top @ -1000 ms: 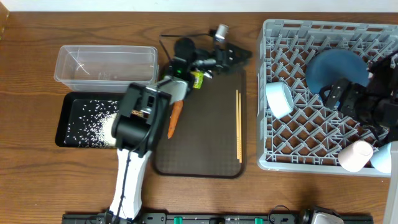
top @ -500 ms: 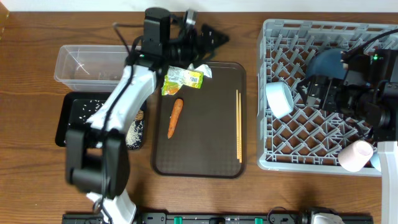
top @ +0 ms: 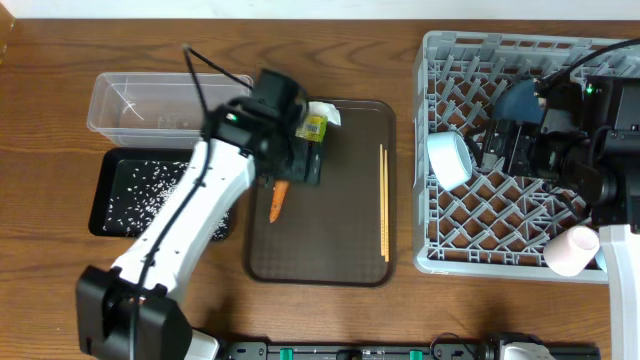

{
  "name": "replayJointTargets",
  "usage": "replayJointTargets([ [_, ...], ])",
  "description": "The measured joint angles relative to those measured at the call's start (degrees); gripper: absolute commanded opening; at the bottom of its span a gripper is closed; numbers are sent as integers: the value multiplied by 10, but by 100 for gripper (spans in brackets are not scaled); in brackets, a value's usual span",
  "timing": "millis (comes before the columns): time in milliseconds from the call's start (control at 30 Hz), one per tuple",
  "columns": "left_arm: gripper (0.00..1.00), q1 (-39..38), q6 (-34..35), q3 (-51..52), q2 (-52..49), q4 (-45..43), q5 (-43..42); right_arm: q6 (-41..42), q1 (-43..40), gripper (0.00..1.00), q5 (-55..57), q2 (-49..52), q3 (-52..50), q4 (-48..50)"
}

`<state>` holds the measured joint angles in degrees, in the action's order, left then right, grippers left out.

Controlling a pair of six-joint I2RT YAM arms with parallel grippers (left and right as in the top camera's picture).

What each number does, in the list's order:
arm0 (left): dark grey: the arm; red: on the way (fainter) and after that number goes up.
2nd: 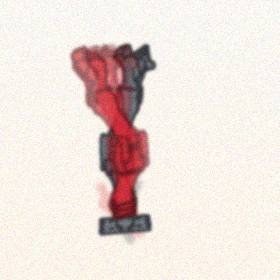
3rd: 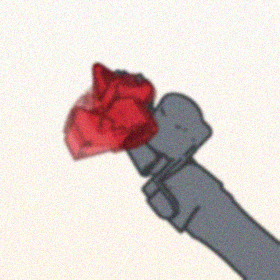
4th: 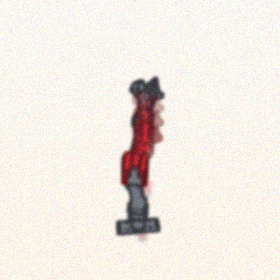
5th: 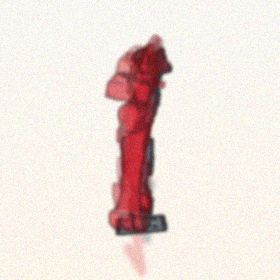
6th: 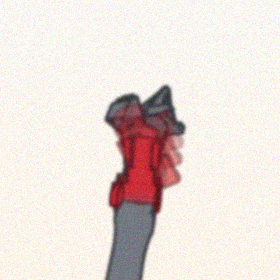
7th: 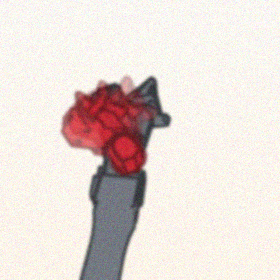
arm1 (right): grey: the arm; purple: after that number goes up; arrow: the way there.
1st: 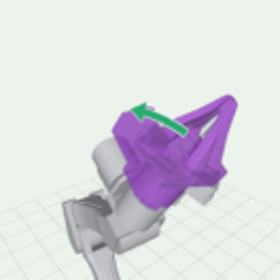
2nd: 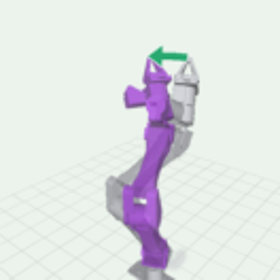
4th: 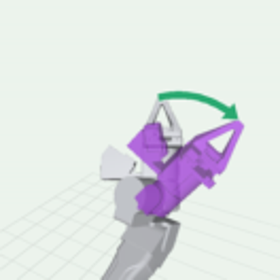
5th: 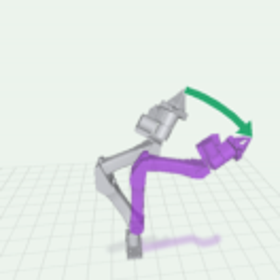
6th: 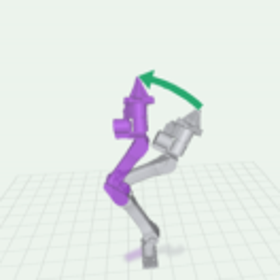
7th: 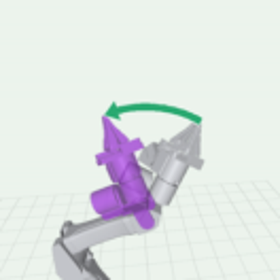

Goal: Sort waste into correct bins and load items into the dishwasher rack
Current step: 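Place the bowl in the rack and withdraw the left gripper, then grasp the orange carrot on the brown tray with left gripper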

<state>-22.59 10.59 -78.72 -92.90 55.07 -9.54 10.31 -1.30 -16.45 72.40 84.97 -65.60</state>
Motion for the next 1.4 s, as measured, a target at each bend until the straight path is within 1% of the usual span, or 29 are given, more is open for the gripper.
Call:
replayJointTargets([
  [133, 88, -9, -16, 82, -7, -51, 39, 0, 0, 99, 6, 5, 0, 10],
  [200, 84, -8, -19, 123, -10, -88, 49, 0, 0, 99, 7, 5, 0, 11],
  [233, 84, -8, -20, 139, -11, -103, 53, 0, 0, 99, 8, 6, 0, 11],
  [300, 80, -8, -21, 170, -12, -146, 59, 0, 0, 99, 8, 6, 0, 11],
  [400, 68, -8, -27, 205, -12, -201, 64, 0, 0, 99, 8, 6, 0, 10],
  [533, 68, -8, -43, 256, -12, -299, 68, 0, 0, 99, 8, 6, 0, 9],
  [600, 63, -8, -47, 278, -12, -331, 69, 0, 0, 99, 9, 6, 0, 8],
  [633, 60, -8, -49, 285, -12, -337, 70, 0, 0, 99, 9, 6, 0, 7],
  [867, 60, -8, -53, 297, -13, -375, 78, 0, 0, 99, 9, 6, 0, 2],
  [900, 58, -8, -53, 297, -15, -377, 80, 0, 0, 99, 9, 6, 0, 2],
  [967, 48, -8, -53, 297, -23, -378, 83, 0, 0, 99, 9, 6, 0, 0],
  [1033, 45, -8, -54, 297, -36, -378, 85, 0, 0, 99, 9, 6, 0, -3],
  [1067, 41, -7, -56, 297, -44, -380, 85, 0, 0, 99, 9, 6, 0, -4],
  [1100, 33, -7, -57, 296, -46, -384, 85, 0, 0, 99, 9, 6, 0, -6],
  [1167, 20, -7, -61, 294, -50, -386, 87, 0, 0, 99, 9, 6, 0, -9],
  [1200, 19, -7, -60, 293, -50, -386, 87, 0, 0, 99, 9, 6, 0, -9],
  [1233, 13, -7, -62, 293, -50, -385, 87, 0, 0, 99, 9, 6, 0, -10],
  [1333, 8, -7, -59, 287, -50, -370, 87, 0, 0, 99, 9, 6, 0, -13],
  [1400, 8, -7, -50, 282, -47, -348, 87, 0, 0, 99, 9, 6, 0, -13],
])
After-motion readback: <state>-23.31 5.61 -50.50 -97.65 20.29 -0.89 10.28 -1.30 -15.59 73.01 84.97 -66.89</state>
